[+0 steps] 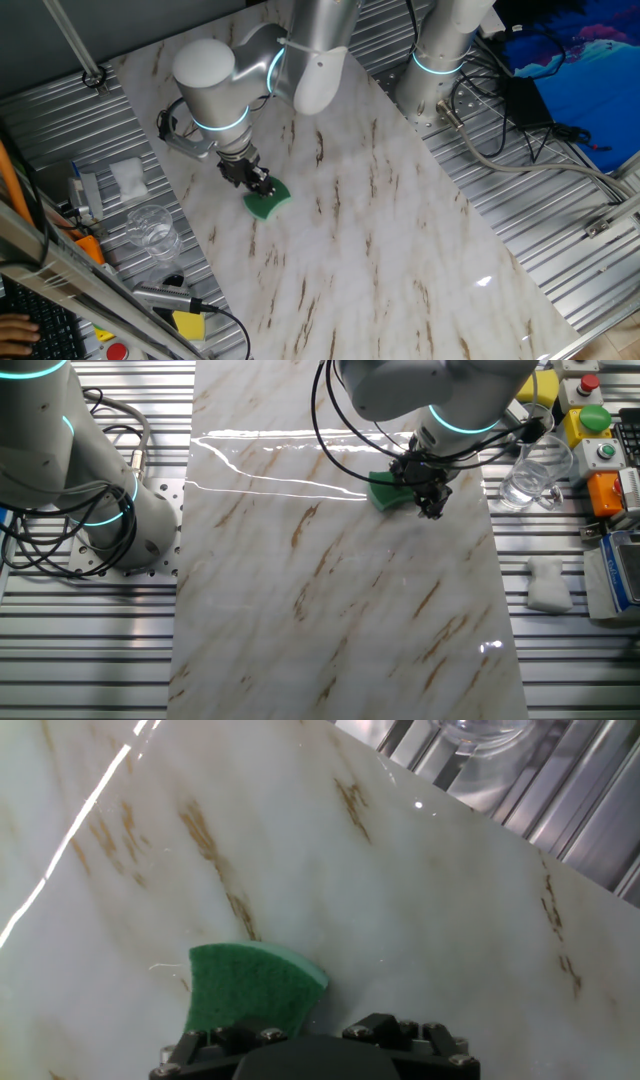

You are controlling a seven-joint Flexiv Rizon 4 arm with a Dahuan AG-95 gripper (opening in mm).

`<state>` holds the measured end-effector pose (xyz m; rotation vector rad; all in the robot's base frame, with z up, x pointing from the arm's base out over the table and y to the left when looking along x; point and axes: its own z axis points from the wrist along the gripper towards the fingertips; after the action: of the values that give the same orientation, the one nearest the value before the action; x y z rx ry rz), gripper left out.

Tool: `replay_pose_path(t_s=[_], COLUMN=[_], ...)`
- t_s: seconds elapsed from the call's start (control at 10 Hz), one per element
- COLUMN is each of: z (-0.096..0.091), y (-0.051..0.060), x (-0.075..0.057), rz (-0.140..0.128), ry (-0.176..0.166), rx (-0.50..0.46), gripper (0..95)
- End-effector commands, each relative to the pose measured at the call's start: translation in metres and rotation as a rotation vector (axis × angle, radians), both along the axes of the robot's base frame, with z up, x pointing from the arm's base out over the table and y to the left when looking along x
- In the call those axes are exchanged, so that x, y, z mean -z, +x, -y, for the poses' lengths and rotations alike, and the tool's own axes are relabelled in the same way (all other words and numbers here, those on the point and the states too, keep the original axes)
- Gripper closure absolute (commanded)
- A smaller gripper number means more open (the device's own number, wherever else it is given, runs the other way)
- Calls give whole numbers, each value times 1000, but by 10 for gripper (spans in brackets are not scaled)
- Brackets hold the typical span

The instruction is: Clean the tabletop with a sponge

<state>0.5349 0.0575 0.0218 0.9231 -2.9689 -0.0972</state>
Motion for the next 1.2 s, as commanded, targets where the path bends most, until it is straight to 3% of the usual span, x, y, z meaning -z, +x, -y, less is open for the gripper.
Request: replay_pose_path(t_s=[0.1, 0.5, 0.8, 1.2], z=[1, 1, 1, 1], y=[1, 1, 1, 1], x=[0, 0, 0, 0], rz=[-9, -17, -19, -20], ry=[4, 6, 41, 41], rx=[5, 14, 36, 52], gripper=[380, 380, 380, 380])
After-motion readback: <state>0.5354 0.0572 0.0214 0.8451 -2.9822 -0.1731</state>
